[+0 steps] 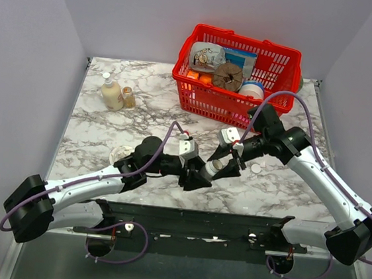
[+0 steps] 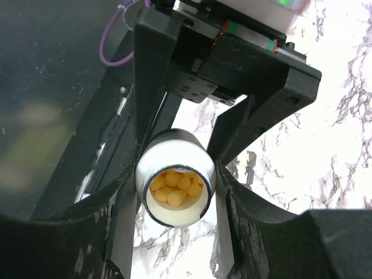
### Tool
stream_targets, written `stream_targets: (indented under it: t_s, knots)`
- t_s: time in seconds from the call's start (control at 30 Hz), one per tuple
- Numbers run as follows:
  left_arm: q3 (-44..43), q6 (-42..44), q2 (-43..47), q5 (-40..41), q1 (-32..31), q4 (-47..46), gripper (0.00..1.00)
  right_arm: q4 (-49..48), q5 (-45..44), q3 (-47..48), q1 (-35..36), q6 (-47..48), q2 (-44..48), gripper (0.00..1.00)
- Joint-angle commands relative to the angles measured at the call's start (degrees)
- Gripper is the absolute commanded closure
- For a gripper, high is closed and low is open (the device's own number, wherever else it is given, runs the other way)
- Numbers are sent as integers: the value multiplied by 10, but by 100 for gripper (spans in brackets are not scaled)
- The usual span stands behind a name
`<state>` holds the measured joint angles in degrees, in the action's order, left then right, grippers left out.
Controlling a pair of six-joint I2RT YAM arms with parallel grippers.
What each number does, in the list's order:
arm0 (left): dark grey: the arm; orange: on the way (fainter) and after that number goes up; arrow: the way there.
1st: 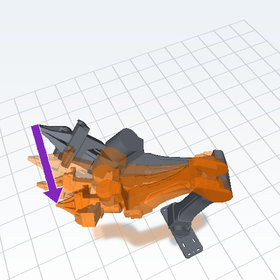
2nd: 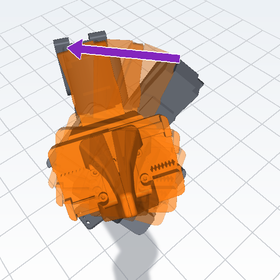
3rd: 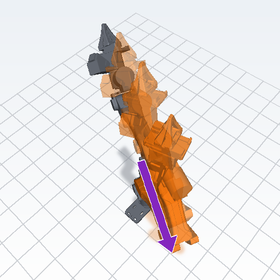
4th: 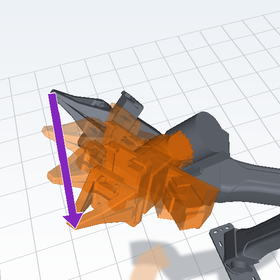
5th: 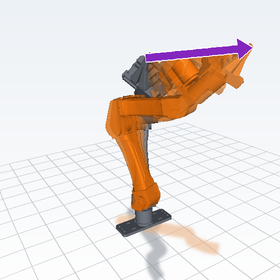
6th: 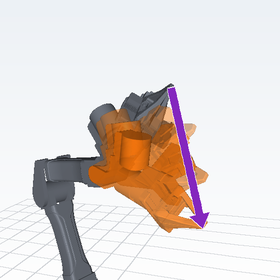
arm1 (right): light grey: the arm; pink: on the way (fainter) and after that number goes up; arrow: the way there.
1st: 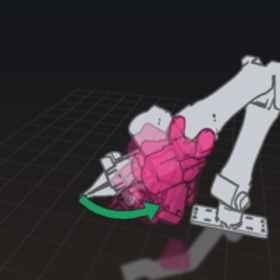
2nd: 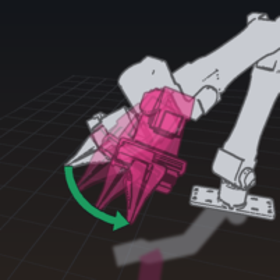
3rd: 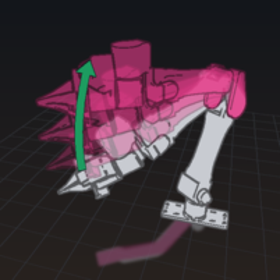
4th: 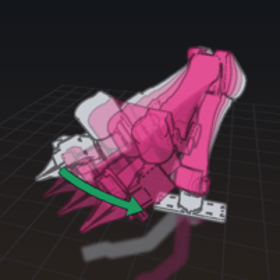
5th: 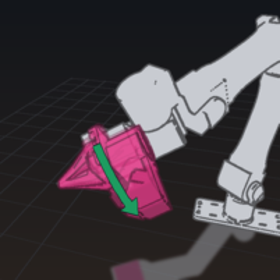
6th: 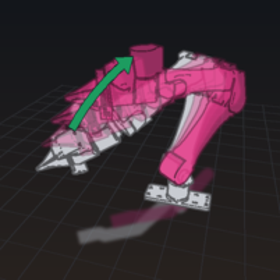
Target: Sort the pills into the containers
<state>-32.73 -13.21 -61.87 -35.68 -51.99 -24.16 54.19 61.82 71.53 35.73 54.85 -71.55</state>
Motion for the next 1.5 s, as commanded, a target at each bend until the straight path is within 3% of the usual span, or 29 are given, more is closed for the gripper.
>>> stream_targets:
  t_s: [0.0,1.2,1.3,1.47]
  knots:
    - [13,-37,25,26,10,-97,30,-8,32,-2,-10,-27,10,89]
    - [-19,-46,-23,-9,11,-60,27,-134,87,-53,-44,-145,33,92]
    - [-19,-45,-23,-8,11,-59,34,-139,85,-56,-44,-149,32,92]
    - [-28,-47,-26,-13,11,-56,65,-143,80,-58,-44,-151,33,92]
